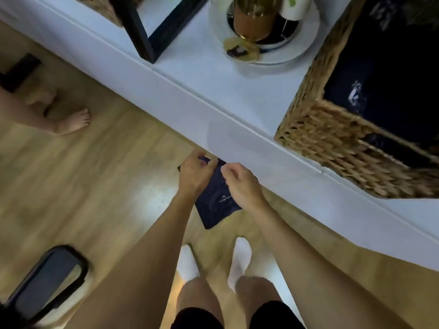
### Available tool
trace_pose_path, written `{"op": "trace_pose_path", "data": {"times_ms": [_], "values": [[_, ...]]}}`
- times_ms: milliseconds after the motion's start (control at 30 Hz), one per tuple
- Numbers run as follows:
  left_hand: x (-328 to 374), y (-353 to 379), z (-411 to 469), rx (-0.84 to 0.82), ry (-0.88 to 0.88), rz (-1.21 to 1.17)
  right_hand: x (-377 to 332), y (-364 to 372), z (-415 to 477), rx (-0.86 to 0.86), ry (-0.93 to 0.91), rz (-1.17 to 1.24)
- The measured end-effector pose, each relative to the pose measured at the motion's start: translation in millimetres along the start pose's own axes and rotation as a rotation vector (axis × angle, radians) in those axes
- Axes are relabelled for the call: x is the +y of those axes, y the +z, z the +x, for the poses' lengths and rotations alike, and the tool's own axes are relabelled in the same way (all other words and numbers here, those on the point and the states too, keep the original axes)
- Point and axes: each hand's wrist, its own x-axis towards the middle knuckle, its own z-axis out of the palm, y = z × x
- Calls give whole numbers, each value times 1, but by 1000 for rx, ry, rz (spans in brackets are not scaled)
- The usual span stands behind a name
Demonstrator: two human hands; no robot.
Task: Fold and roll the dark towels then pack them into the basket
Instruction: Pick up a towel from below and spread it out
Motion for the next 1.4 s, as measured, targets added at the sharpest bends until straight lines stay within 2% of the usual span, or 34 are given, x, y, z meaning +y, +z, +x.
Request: {"op": "trace_pose_path", "data": {"times_ms": [200,433,533,667,800,933,1067,1167,1400], "values": [[-149,66,116,-100,-88,153,126,96,103,58,163,-38],[-278,123,271,-182,32,395,251,187,226,212,312,-62],[-317,141,326,-216,48,522,296,216,270,273,396,-67],[-350,156,375,-269,151,717,343,251,304,223,518,-206],[-356,161,398,-323,219,799,360,265,315,290,440,-392],[-321,146,382,-428,292,774,323,243,302,343,414,-319],[-230,103,334,-681,301,752,240,203,248,312,384,-271],[-134,52,285,-839,312,879,149,158,191,255,336,-264],[82,-102,124,-932,548,1175,-96,57,35,188,97,-333]]}}
